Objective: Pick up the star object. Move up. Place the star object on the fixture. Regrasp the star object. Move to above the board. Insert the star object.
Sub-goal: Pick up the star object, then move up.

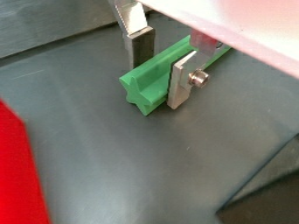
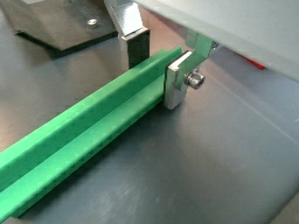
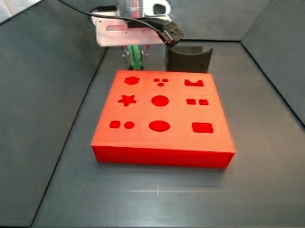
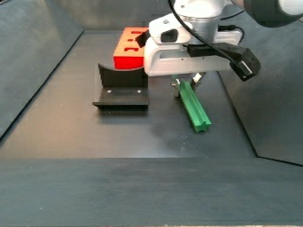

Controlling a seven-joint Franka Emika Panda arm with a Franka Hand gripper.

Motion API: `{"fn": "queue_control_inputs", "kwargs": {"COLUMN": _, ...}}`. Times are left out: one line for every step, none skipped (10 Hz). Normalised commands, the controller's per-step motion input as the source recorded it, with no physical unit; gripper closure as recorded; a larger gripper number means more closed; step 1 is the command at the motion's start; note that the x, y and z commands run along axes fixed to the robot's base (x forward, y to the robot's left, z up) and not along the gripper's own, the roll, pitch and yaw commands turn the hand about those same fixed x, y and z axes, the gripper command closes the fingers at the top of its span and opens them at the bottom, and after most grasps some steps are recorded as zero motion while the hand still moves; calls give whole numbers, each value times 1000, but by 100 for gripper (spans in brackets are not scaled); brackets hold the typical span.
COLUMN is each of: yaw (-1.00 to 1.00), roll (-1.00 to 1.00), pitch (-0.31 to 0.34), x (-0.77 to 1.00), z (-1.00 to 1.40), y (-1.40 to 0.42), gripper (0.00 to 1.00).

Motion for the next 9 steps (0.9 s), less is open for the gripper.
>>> {"fn": "queue_control_inputs", "kwargs": {"yaw": 0, "roll": 0, "pitch": 0, "x": 0, "z": 0, "y": 0, "gripper": 100}}
{"fn": "queue_control_inputs", "kwargs": {"yaw": 0, "roll": 0, "pitch": 0, "x": 0, "z": 0, "y": 0, "gripper": 100}}
{"fn": "queue_control_inputs", "kwargs": {"yaw": 0, "roll": 0, "pitch": 0, "x": 0, "z": 0, "y": 0, "gripper": 100}}
{"fn": "queue_control_inputs", "kwargs": {"yaw": 0, "roll": 0, "pitch": 0, "x": 0, "z": 0, "y": 0, "gripper": 100}}
{"fn": "queue_control_inputs", "kwargs": {"yaw": 0, "roll": 0, "pitch": 0, "x": 0, "z": 833, "y": 0, "gripper": 100}}
{"fn": "queue_control_inputs", "kwargs": {"yaw": 41, "roll": 5, "pitch": -12, "x": 19, "z": 820, "y": 44, "gripper": 100}}
{"fn": "queue_control_inputs", "kwargs": {"yaw": 38, "roll": 3, "pitch": 9, "x": 6, "z": 740, "y": 39, "gripper": 100}}
{"fn": "queue_control_inputs", "kwargs": {"yaw": 29, "roll": 1, "pitch": 17, "x": -1, "z": 625, "y": 20, "gripper": 100}}
{"fn": "queue_control_inputs", "kwargs": {"yaw": 25, "roll": 0, "pitch": 21, "x": -11, "z": 487, "y": 16, "gripper": 100}}
